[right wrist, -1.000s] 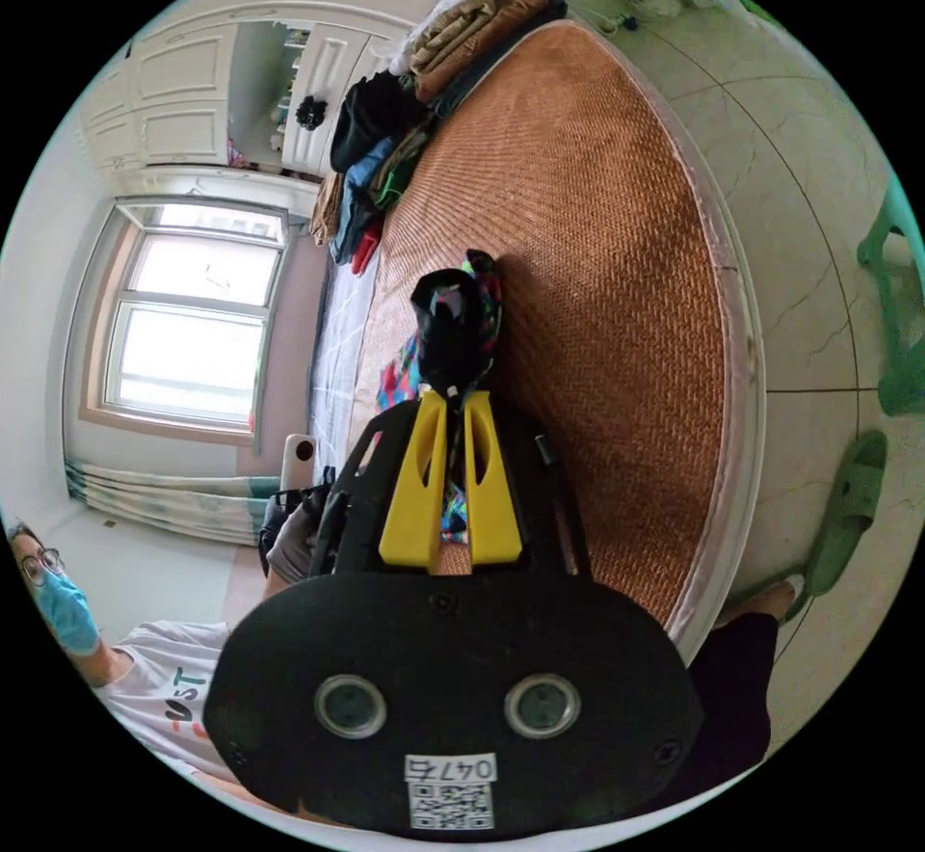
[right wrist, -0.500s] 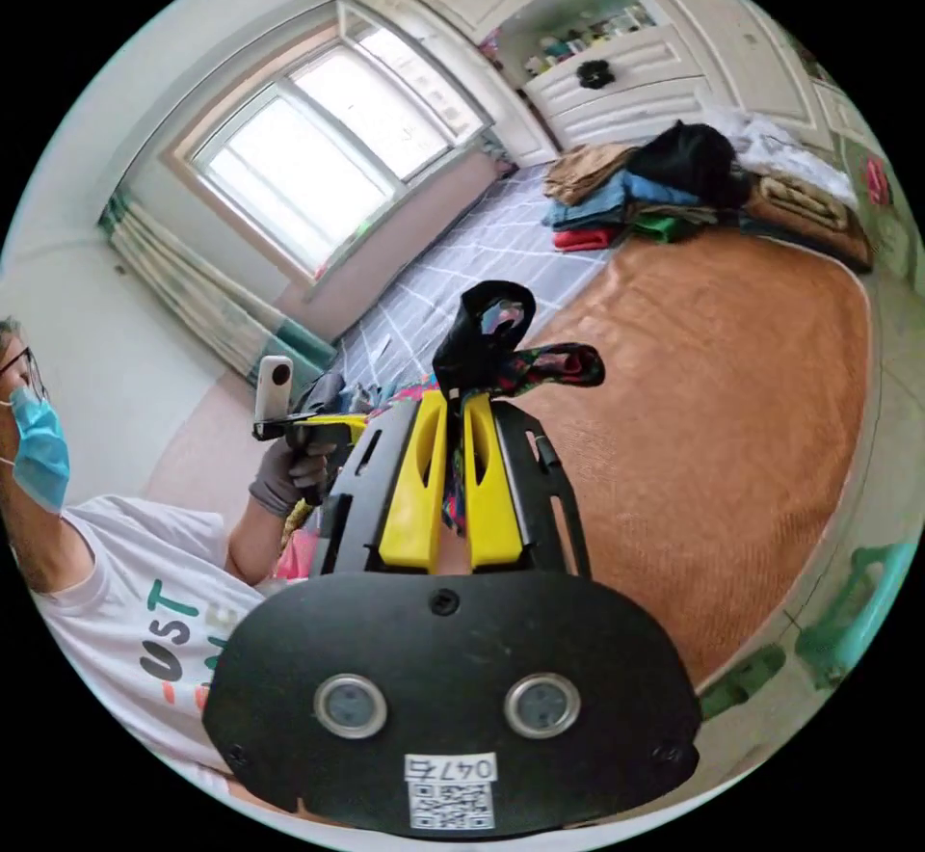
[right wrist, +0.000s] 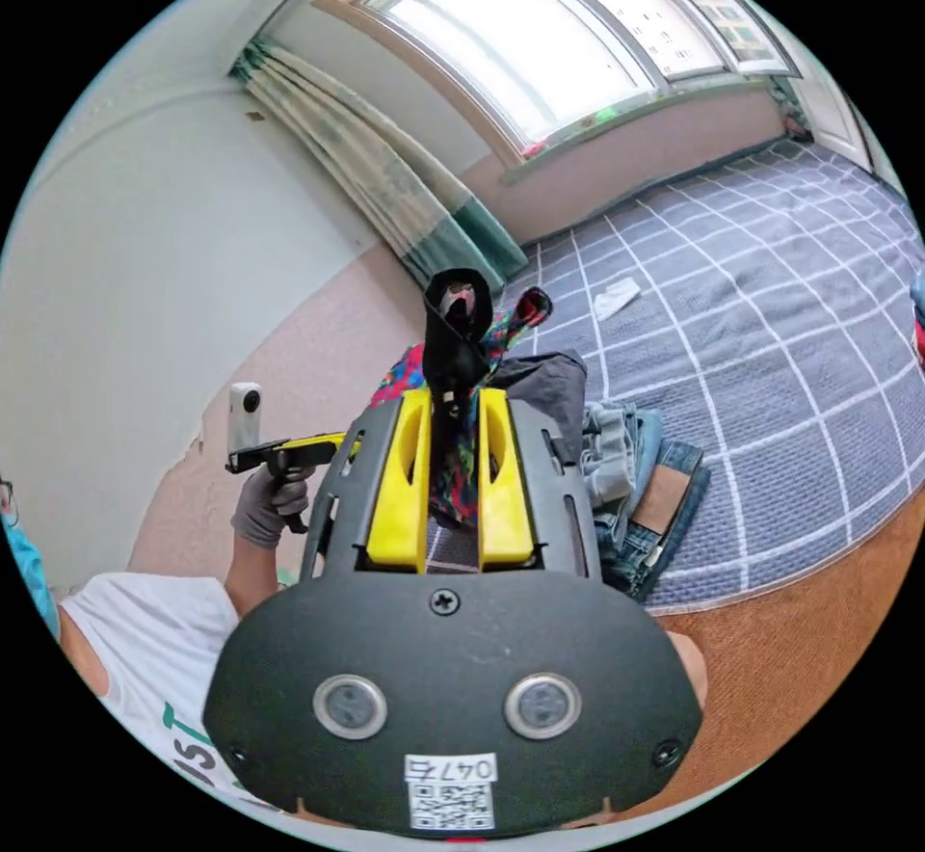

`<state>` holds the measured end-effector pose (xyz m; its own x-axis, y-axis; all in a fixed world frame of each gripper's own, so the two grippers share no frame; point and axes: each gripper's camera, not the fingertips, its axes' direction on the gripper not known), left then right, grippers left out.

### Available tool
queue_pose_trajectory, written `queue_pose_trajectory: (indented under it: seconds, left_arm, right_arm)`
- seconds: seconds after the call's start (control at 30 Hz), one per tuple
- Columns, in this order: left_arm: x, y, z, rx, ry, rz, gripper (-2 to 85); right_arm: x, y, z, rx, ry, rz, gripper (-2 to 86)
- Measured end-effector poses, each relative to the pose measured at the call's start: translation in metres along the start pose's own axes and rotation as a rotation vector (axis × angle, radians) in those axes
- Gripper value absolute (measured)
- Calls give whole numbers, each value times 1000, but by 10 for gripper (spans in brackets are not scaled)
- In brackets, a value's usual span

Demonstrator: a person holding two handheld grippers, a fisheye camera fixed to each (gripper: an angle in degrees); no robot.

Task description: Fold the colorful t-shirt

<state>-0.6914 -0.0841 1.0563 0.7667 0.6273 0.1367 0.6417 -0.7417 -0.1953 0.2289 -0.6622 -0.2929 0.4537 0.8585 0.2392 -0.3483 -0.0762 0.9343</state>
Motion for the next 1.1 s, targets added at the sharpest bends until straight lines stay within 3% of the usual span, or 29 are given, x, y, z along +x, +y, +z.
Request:
queue_pose_trajectory:
  seconds: [0.1,0.17,0.3,0.43,0.6,0.8,0.9,1.03,1.1]
  left_arm:
    - [-83,32,36,-98,87,-167,123]
    - [-114,69,27,11,199,-243,126]
    - [-107,99,-28,172,140,-219,99]
    - [-33,108,-102,277,11,138,2]
    - [36,127,-103,123,-190,390,-9]
    - [90,126,-84,179,99,477,-10]
    - [129,111,-22,132,286,511,-10]
    - [217,98,129,-1,761,569,-10]
    - [275,95,197,-66,777,645,-10]
  right_arm:
    - [31,16,11,1,-24,156,88]
    - [43,40,-14,48,-73,204,84]
    - [38,61,-80,116,-145,162,38]
    - [-18,77,-145,101,2,-41,-6]
    - [-87,110,-187,138,230,-234,-1]
    - [-127,124,-230,114,236,-309,-8]
    - [-144,134,-256,111,312,-325,-12]
    - [-155,162,-299,102,478,-301,-13]
    - [-157,177,-320,96,568,-270,-12]
